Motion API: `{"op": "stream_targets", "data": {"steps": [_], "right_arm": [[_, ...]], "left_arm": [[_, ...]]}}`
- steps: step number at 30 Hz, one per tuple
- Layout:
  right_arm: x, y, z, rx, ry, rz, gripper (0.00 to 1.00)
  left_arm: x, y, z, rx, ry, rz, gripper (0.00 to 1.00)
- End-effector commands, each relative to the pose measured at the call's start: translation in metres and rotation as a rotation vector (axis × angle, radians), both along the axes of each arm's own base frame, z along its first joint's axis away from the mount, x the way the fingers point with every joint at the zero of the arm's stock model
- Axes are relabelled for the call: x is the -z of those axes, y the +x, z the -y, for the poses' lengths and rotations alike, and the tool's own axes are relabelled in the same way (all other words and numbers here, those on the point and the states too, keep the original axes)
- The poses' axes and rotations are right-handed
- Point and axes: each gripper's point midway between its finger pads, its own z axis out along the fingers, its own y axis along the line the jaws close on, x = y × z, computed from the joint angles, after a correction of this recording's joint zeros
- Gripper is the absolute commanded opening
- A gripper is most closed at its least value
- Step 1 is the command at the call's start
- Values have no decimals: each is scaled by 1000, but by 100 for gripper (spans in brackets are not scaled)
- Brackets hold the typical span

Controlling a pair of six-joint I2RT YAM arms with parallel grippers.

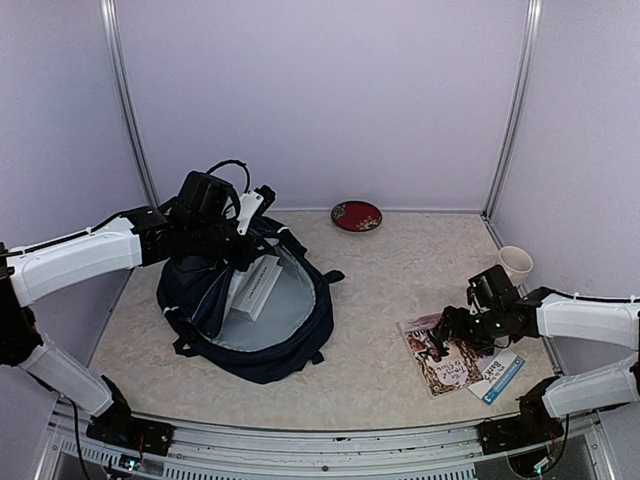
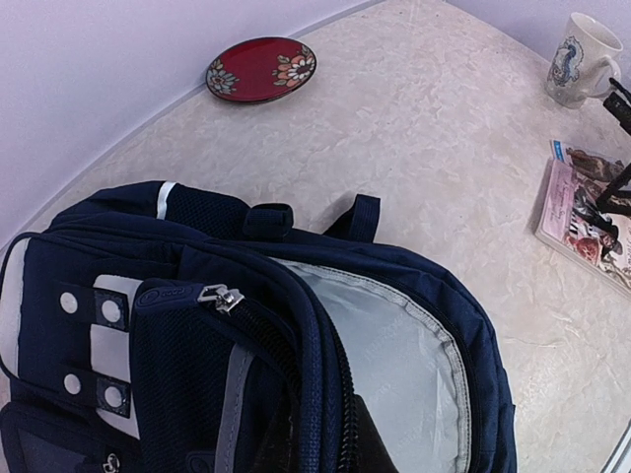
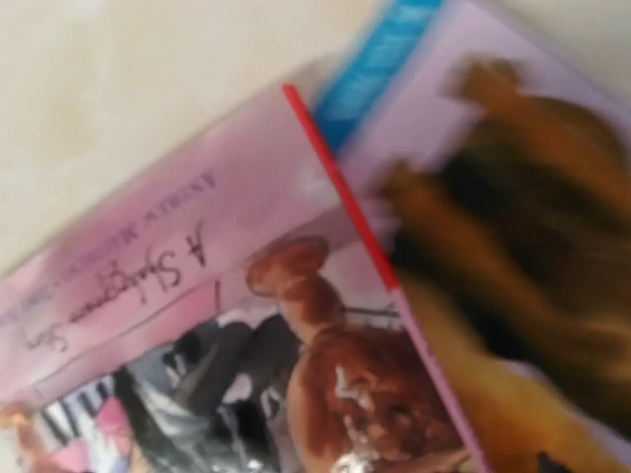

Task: Pack the student bag
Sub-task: Adjust the book at the center of the board.

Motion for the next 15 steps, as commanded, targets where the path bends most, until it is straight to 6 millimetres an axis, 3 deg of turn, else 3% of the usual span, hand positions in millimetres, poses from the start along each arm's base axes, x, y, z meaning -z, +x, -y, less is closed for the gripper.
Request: {"op": "stream_targets", "data": {"steps": [1,6,11,15], "right_arm": [[1,-11,-41,-173,184,-59,87],[-14,-22,-86,-365,372,-75,65],[-19,-47,-121,-513,416,-132,63],[-20,-62,-132,-519,459,-160,62]], "left_arm": [[-29,2,14,32,-78,73,0],[-31,2,13,32,-78,78,0],[-29,2,13,33,-74,74,0],[-28,2,14,35,-72,70,0]]}}
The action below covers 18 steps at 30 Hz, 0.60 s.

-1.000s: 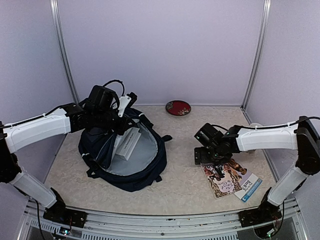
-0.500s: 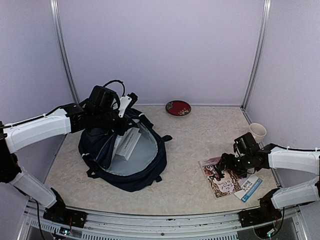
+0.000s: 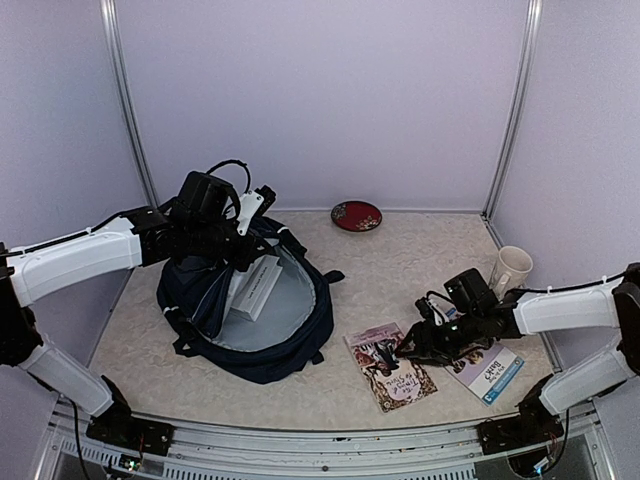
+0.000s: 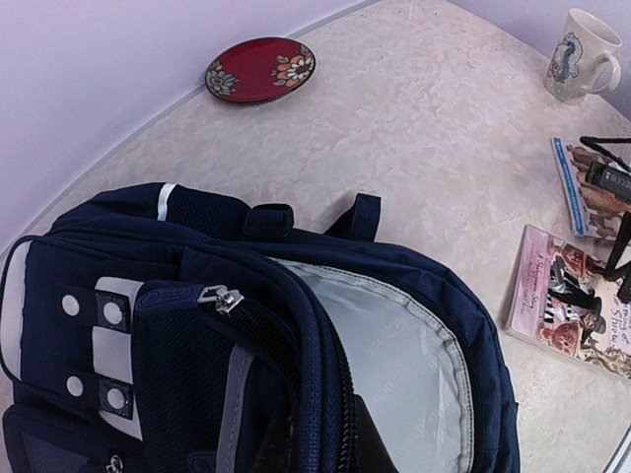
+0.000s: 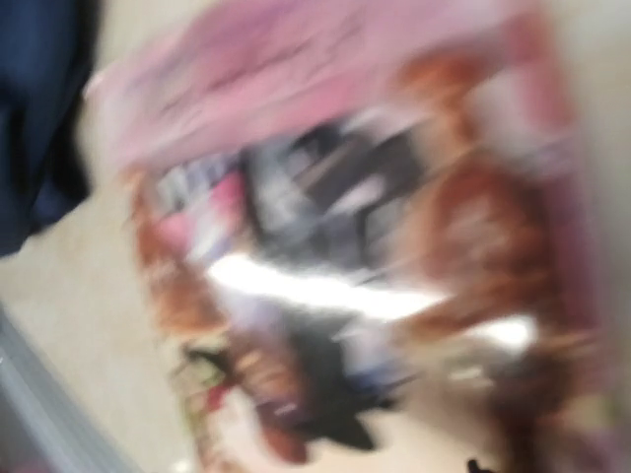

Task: Pack the student bag
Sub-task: Adjust the book at the center of the board.

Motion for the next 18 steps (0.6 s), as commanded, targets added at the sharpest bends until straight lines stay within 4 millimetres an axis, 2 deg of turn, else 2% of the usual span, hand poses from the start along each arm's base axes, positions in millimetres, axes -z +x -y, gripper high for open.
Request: {"op": "stream_targets", "data": {"steps": [1,4,6,8,10,12,14,16,18], "right_arm": [[-11,-17,-22,-34,110,-39,62],[-5,-25,-28,-12,181,-62,61],[-8,-18,-28,0,151,-25,58],[-20,-4,-22,23,82,45,59],[-29,11,-4,67,-53,99,67],[-24,20,24,113,-230,122,72],[-10,12,46,118,-356,77,74],[3,2,50,101,-382,30,76],[11,-6,45,85,-341,-3,77]], "left_arm": [[-27,1,14,29,-80,61,0],[-29,1,15,32,-84,64,0],[-28,2,14,29,-80,65,0],[-26,2,14,28,-76,62,0],[-26,1,16,37,-81,54,0],[-25,0,17,39,-79,48,0],[-23,1,16,34,-72,45,0],[-21,1,15,30,-64,43,0],[-18,2,16,30,-60,36,0]]}}
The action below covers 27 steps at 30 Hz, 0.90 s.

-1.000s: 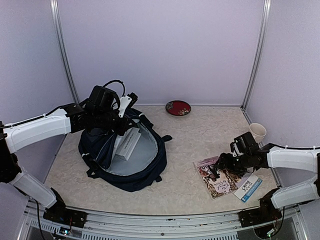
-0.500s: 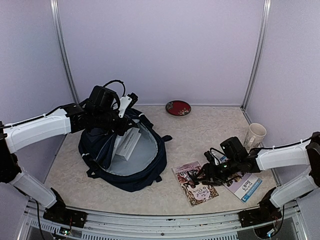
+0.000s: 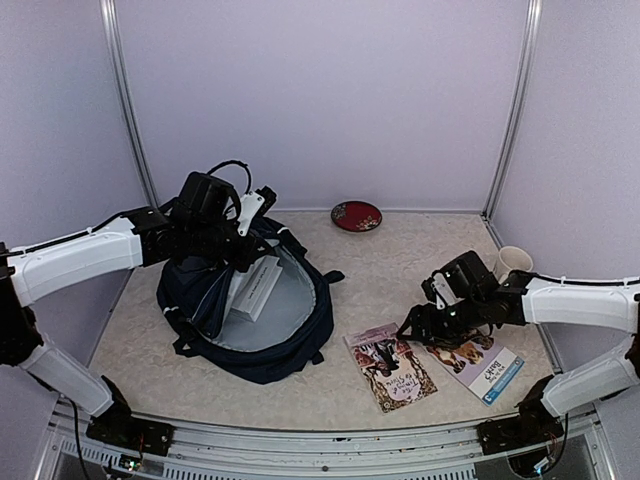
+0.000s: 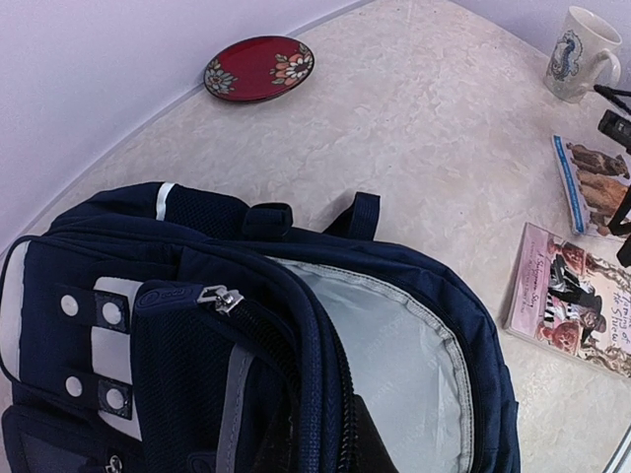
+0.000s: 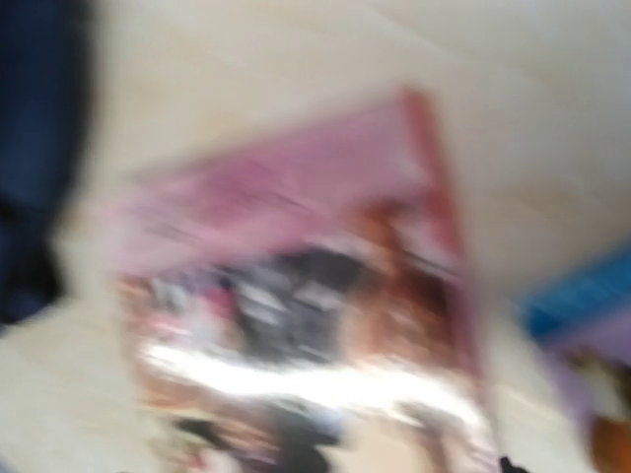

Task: Pack the student bag
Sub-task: Adjust the book at the center of the board.

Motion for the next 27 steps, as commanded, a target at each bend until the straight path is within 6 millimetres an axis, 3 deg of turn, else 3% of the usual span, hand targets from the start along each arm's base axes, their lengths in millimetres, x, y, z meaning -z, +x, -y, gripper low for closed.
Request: {"op": "stream_targets", "data": {"steps": [1,10,16,27], "right_arm": [[49,-37,34,-4,-148,-154,77],[70,-54,25,-60,-91,-225,74],[52,-53,-28,-103,244,-214,68],[33,-29,-117,-218,359,-127,68]], "left_arm": [[-19,2,17,30,-62,35,0],[-9,2,20,36,-43,14,0],[1,-4,29,67,-33,-19,0],[-1,-3,27,62,-31,-10,0]]}}
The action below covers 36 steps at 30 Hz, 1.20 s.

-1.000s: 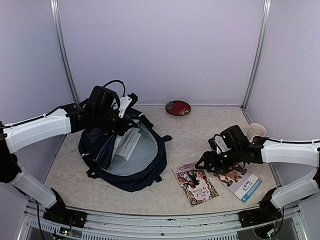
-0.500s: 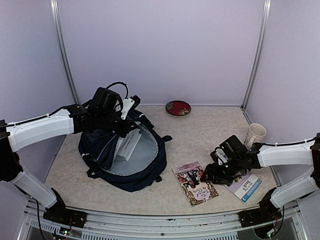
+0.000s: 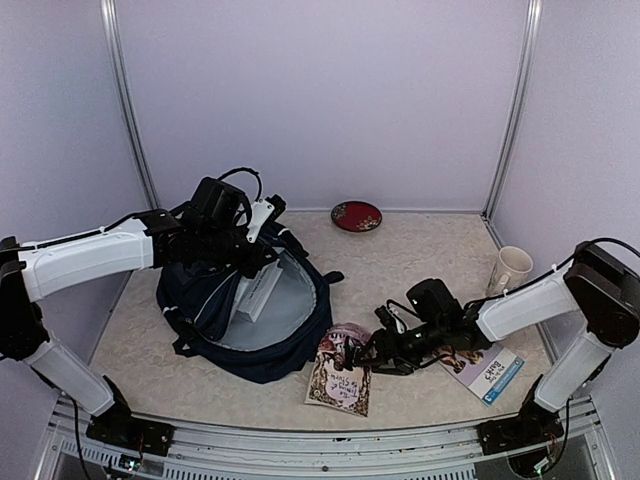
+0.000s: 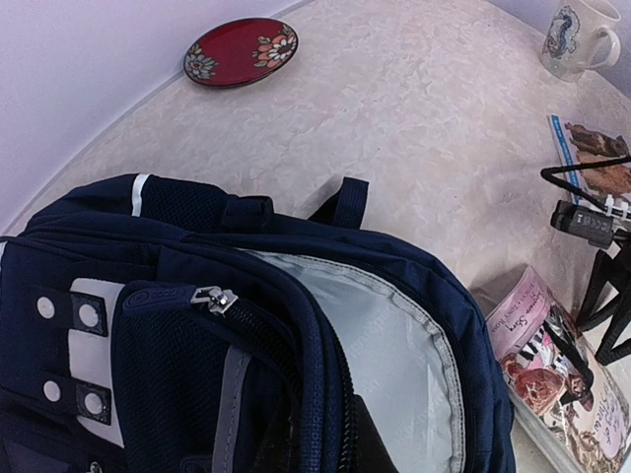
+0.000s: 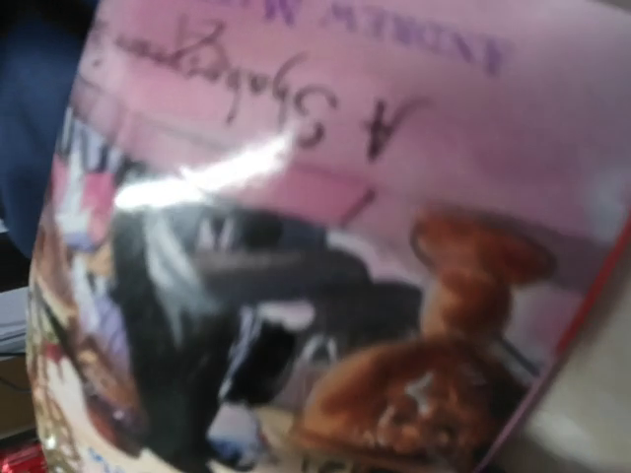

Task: Pack the student bag
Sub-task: Adjust the book at the center of the board, then pick up the book from the center of the board.

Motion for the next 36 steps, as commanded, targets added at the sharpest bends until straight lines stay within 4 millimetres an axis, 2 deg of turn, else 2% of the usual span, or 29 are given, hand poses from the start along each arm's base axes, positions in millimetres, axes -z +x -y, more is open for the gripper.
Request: {"op": "stream_targets", "data": {"steps": [1,9,15,21,25,33,36], "right_arm": [[-8,16,-30,21,70,50,68],[-38,42,-44,151,223,136,69],[-50,56,-79,90,268,189,73],[-55,75,-98,70,241,247,79],[-66,87,-108,67,253,292,84],[-64,88,-120,41,289,271,88],[-50,83,-121,18,244,261,93]], "left_arm": [[-19,-1,14,35,-62,22,0],[-21,-1,13,33,-63,29,0],[-23,-1,13,33,-63,33,0],[-23,-1,12,33,-63,36,0],[-23,-1,12,33,-62,36,0],[-24,-1,11,32,-60,40,0],[-25,-1,12,36,-63,40,0]]}}
